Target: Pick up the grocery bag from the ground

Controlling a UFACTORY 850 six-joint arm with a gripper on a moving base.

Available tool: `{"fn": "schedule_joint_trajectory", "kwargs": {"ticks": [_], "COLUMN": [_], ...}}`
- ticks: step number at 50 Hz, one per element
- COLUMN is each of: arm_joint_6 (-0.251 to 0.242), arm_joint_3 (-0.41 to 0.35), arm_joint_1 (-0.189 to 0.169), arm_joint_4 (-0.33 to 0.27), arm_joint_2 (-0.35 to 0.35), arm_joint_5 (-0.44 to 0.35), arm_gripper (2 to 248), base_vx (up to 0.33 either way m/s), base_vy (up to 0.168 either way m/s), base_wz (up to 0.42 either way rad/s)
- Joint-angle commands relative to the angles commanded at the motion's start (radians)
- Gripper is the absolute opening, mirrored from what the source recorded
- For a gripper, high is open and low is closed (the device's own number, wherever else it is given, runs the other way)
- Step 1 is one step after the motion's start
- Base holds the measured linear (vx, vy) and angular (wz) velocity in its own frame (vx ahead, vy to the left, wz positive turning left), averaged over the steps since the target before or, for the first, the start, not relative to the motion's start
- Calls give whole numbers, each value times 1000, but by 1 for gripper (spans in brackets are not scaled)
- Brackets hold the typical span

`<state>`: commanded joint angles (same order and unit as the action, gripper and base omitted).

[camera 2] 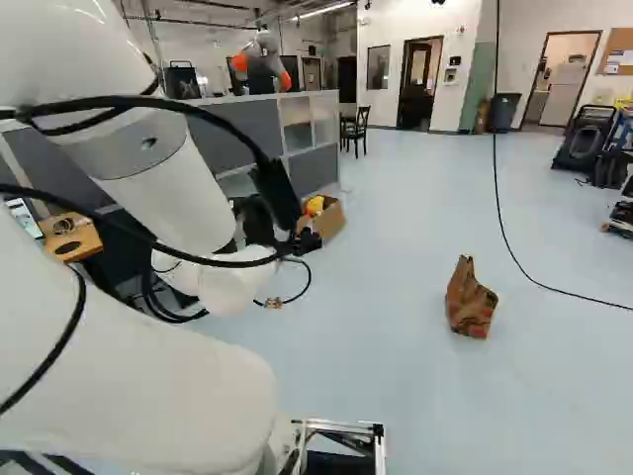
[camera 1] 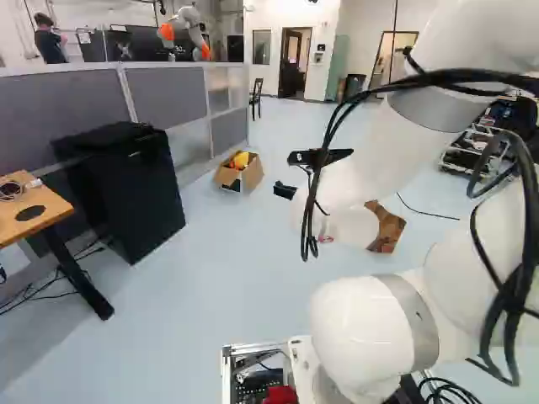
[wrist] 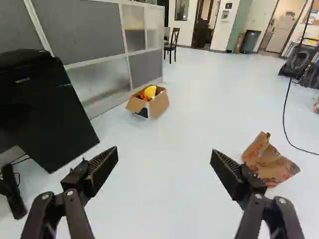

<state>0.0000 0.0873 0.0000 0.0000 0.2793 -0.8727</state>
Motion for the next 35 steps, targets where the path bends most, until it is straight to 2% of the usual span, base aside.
{"fn": "schedule_joint_trajectory", "kwargs": {"ticks": [35], "arm_joint_6": [0], "arm_joint_3": [0], "arm_joint_1": [0], "arm_joint_4": [0], "arm_joint_2": [0], "arm_joint_5": [0], "arm_gripper": [247], "base_vx": [0], "base_vy": [0], "base_wz": [0]}}
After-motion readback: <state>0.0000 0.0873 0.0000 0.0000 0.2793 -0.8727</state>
